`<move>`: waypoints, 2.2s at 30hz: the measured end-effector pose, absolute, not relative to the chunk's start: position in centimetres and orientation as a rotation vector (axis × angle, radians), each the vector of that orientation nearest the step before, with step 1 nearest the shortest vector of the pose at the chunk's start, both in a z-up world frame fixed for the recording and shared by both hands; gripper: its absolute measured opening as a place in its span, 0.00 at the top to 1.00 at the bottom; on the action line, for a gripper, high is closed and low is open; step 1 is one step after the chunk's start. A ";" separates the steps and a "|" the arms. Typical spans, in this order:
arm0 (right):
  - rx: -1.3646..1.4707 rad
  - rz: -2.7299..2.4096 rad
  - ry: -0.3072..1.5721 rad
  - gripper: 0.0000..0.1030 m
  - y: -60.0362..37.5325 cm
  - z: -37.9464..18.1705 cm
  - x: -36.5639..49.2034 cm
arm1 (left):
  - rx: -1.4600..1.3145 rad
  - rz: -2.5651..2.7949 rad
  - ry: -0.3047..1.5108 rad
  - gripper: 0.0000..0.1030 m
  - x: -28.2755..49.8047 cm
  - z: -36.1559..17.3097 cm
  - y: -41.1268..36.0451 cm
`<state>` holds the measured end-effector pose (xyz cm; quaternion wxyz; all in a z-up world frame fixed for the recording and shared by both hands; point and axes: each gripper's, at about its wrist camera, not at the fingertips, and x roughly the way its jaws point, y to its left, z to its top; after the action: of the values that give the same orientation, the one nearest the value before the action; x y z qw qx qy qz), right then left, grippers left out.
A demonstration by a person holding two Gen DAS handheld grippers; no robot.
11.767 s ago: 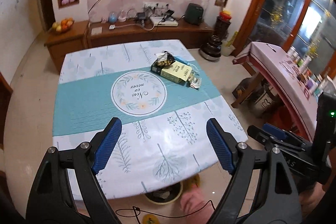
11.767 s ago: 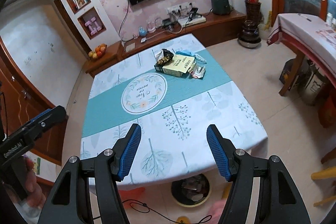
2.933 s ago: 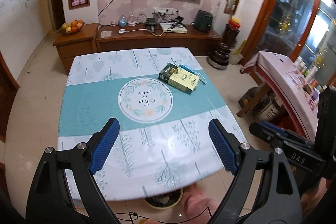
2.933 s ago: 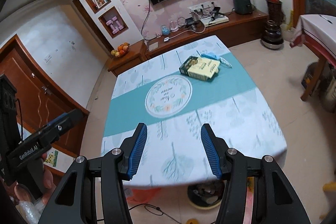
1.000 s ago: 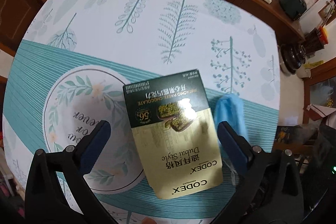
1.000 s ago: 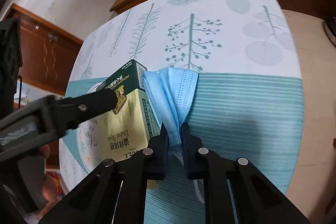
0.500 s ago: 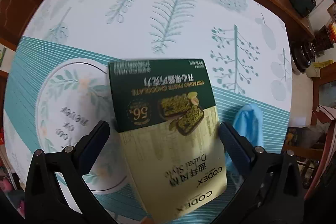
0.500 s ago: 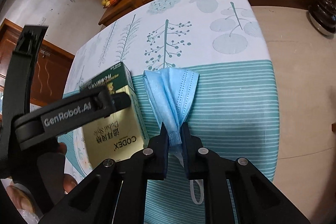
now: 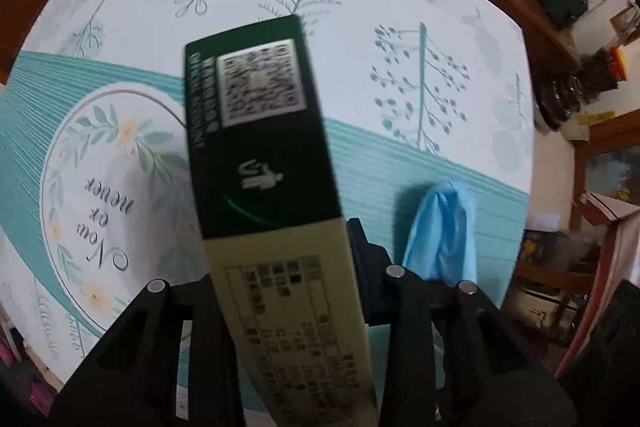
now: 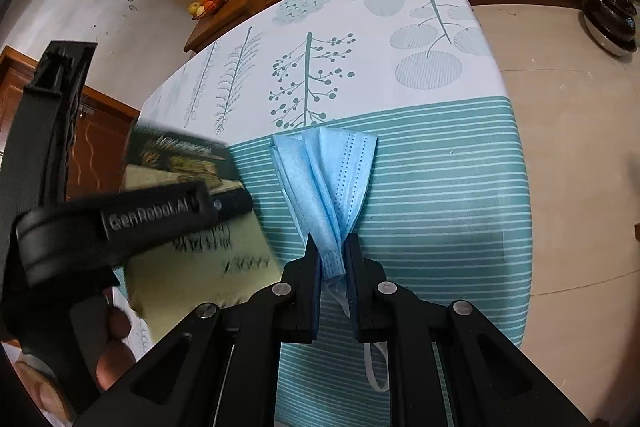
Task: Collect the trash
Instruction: 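Carry the CODEX box and blue mask to the bin and open both grippers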
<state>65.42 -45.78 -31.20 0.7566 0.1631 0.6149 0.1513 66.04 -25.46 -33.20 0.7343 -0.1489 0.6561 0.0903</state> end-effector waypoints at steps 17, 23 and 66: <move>0.333 0.374 1.311 0.89 -41.2 -26.5 55.2 | -0.239 0.058 1.415 0.73 51.3 -27.6 -18.4; 0.319 0.350 1.287 0.89 -37.4 -23.7 47.4 | -0.186 -0.042 1.379 0.73 44.3 -25.0 -14.5; 0.580 -0.044 1.435 0.89 -25.3 -45.7 4.2 | 0.157 -0.490 1.296 0.73 8.9 -48.0 -6.4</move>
<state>4.18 -25.25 -45.65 0.7151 0.2620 0.6478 -0.0197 8.91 -6.37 -47.95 0.7667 0.0722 0.5967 -0.2255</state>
